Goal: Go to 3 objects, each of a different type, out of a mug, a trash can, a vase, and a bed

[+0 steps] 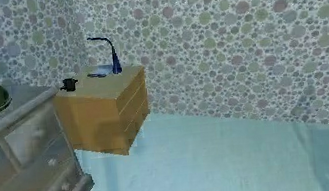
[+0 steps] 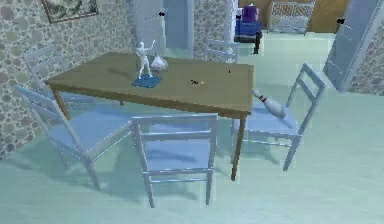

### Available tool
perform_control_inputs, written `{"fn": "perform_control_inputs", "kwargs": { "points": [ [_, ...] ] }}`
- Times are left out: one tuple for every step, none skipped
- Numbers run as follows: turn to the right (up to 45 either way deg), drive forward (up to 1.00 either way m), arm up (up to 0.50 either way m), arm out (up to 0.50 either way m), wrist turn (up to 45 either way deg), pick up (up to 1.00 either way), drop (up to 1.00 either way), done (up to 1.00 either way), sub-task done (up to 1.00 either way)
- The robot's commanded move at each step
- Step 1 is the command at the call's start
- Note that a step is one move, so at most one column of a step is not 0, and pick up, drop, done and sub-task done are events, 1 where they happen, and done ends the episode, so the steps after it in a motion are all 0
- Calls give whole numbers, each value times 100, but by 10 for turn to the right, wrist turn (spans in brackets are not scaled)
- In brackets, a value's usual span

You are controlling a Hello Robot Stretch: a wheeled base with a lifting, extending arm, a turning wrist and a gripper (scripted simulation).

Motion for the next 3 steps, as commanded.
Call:
{"fn": "perform_control_inputs", "kwargs": {
  "points": [
    [0,100,0,0,0,0,0,0,0],
    [270,0,0,0,0,0,0,0,0],
    [0,10,0,0,0,0,0,0,0]
  ]
}}
